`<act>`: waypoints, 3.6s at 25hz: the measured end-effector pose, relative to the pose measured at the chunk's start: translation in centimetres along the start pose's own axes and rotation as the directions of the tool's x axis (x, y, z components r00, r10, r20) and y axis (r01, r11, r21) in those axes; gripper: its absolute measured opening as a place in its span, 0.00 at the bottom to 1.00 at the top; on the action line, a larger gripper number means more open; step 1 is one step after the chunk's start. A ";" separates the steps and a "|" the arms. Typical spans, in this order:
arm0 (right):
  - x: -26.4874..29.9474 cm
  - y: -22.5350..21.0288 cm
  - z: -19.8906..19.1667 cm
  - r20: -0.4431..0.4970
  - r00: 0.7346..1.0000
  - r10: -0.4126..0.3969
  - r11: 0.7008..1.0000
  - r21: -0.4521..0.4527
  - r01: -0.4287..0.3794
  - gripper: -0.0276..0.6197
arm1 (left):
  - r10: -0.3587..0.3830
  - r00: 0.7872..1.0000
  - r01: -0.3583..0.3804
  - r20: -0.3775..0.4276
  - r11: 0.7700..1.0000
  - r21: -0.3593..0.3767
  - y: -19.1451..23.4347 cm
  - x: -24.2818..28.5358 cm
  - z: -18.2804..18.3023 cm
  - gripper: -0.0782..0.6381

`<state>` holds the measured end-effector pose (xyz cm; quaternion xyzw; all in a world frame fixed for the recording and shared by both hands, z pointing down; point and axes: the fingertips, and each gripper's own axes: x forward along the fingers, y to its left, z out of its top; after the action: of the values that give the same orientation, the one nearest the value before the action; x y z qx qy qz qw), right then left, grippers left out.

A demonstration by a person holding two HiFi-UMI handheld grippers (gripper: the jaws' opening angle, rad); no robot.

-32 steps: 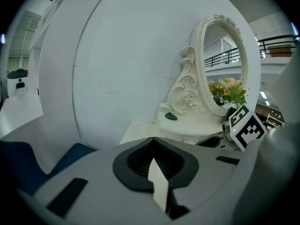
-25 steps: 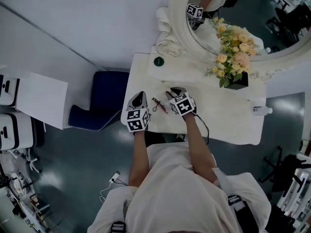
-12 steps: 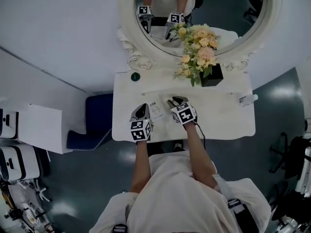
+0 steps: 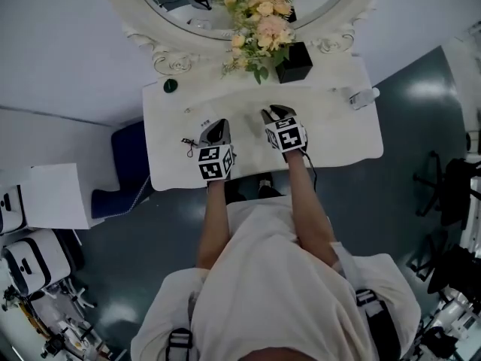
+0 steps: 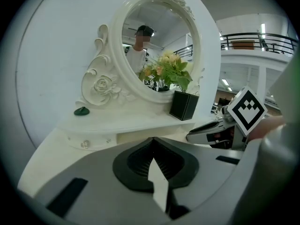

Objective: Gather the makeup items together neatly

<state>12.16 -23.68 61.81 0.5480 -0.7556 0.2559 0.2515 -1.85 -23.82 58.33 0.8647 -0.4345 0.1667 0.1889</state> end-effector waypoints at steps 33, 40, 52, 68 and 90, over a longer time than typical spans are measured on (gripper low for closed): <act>-7.7 -12.6 -7.7 0.021 0.945 -0.327 0.855 0.432 0.287 0.40 | -0.127 0.986 0.137 -0.109 0.987 0.082 -9.3 3.8 -3.6 0.13; -6.0 -8.0 -3.0 0.093 0.957 -0.274 0.951 0.172 0.256 0.40 | -0.069 0.994 0.074 -0.087 0.996 0.055 -6.7 1.9 -3.8 0.13; 1.4 8.9 -2.2 0.005 0.988 0.154 0.954 -0.260 -0.148 0.37 | 0.140 0.988 -0.145 -0.070 0.987 -0.069 2.5 -4.6 -6.4 0.13; 6.8 24.1 -7.9 -0.377 0.876 0.302 0.286 -0.840 -0.460 0.35 | 0.328 0.942 -0.335 -0.077 0.936 -0.112 10.7 -12.8 -9.7 0.13; 6.3 21.2 -6.2 -0.249 0.953 0.173 0.311 -0.904 -0.293 0.10 | 0.269 0.962 -0.272 -0.052 0.959 -0.075 9.0 -11.3 -7.9 0.13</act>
<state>-9.26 -18.29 68.22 0.1775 -0.8217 -0.1579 0.5180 -16.56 -17.28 61.78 0.7851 -0.5510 0.1910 0.2085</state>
